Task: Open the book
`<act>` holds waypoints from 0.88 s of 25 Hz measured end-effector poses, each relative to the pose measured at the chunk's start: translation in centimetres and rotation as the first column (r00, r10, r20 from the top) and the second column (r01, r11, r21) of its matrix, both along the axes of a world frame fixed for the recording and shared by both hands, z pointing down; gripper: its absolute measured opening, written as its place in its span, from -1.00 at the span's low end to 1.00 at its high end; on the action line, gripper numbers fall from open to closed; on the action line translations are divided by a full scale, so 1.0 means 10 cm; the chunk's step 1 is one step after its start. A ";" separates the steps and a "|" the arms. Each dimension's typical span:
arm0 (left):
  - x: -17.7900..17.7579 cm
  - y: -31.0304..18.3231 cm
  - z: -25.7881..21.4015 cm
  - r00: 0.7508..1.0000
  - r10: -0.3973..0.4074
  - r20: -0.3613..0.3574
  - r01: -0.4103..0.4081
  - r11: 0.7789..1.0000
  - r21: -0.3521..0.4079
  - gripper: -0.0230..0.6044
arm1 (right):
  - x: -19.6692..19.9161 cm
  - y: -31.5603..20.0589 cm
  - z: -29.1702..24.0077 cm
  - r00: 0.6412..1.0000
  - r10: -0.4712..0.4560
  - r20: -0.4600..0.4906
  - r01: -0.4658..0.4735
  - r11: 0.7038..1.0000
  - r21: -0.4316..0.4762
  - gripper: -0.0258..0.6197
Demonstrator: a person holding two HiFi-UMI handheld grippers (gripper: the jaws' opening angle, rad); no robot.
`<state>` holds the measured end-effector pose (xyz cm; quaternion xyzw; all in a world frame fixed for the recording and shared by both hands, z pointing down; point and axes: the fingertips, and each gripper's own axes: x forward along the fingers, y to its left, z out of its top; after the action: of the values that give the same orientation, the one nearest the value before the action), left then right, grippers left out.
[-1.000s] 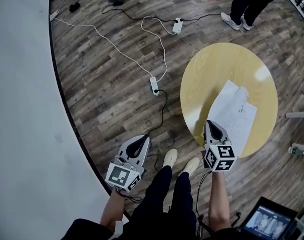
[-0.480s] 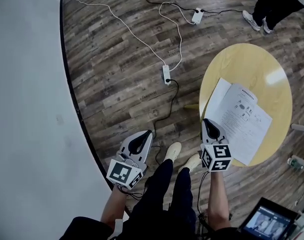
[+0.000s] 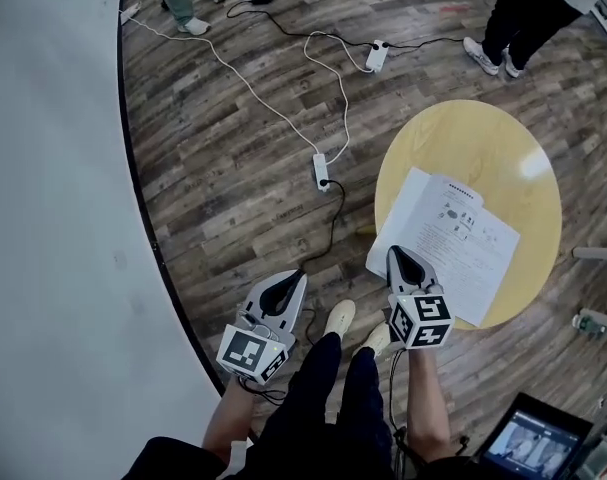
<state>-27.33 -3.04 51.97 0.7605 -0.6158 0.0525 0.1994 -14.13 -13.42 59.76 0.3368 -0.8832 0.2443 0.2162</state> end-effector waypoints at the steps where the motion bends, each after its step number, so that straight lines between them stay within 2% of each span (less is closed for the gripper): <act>1: 0.08 -0.02 -0.05 1.000 0.012 0.004 -0.012 1.000 0.007 -0.94 | 0.07 0.00 -0.09 1.000 0.013 0.015 -0.013 1.000 0.007 -0.90; 7: 0.68 -0.13 -0.49 0.995 0.101 0.008 -0.102 0.993 0.052 -0.94 | 0.63 0.12 -0.80 0.992 0.088 0.095 -0.093 0.994 0.051 -0.90; 11: 1.13 -0.32 -0.93 0.980 0.196 0.040 -0.200 0.972 0.120 -0.94 | 1.06 0.10 -1.42 0.977 0.154 0.147 -0.174 0.976 0.129 -0.90; 14: 1.48 -0.35 -1.25 0.969 0.243 0.050 -0.248 0.953 0.174 -0.94 | 1.50 0.18 -1.87 0.957 0.216 0.196 -0.252 0.951 0.181 -0.90; 18: 1.98 -0.46 -1.59 0.945 0.322 0.067 -0.328 0.914 0.238 -0.94 | 2.14 0.25 -2.41 0.919 0.297 0.260 -0.360 0.900 0.245 -0.90; 22: 2.47 -0.44 -1.77 0.914 0.399 0.072 -0.403 0.874 0.271 -0.94 | 2.68 0.45 -2.67 0.893 0.365 0.263 -0.435 0.848 0.302 -0.90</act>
<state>-2.60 -7.42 34.26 0.8915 -0.4474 0.0103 0.0702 12.67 -8.87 33.09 0.5217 -0.8391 0.1537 0.0085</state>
